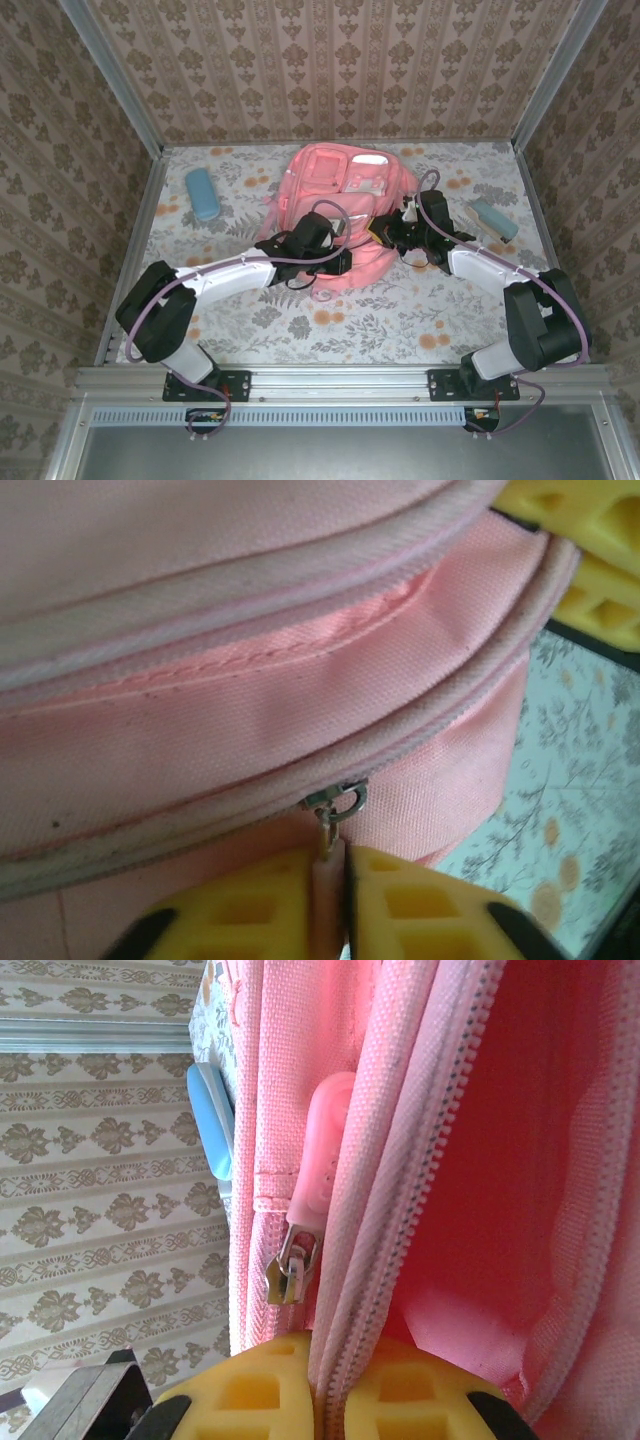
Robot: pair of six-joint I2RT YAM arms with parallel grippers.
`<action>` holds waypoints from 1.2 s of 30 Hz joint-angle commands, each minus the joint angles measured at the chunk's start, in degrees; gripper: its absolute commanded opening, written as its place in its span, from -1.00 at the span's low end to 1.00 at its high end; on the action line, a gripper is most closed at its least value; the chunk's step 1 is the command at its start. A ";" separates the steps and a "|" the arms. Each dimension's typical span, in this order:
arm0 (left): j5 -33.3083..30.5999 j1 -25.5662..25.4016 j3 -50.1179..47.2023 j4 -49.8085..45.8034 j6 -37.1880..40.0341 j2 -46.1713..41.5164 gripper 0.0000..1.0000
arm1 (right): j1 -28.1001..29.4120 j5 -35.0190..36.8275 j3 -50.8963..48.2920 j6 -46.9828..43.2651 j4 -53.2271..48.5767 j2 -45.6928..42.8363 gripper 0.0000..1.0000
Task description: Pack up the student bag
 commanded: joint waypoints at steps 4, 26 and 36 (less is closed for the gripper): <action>2.14 -0.85 1.67 3.85 2.79 -2.12 -1.00 | 1.02 -1.56 0.75 -0.61 3.01 0.63 -0.99; -1.52 0.31 -3.03 -2.07 7.18 -8.68 -1.00 | 2.75 5.15 1.42 -4.00 -4.27 -1.11 -1.00; -5.19 5.77 -10.11 -9.05 6.58 -14.61 -1.00 | 0.35 7.56 2.85 -6.63 -8.41 -1.45 -1.00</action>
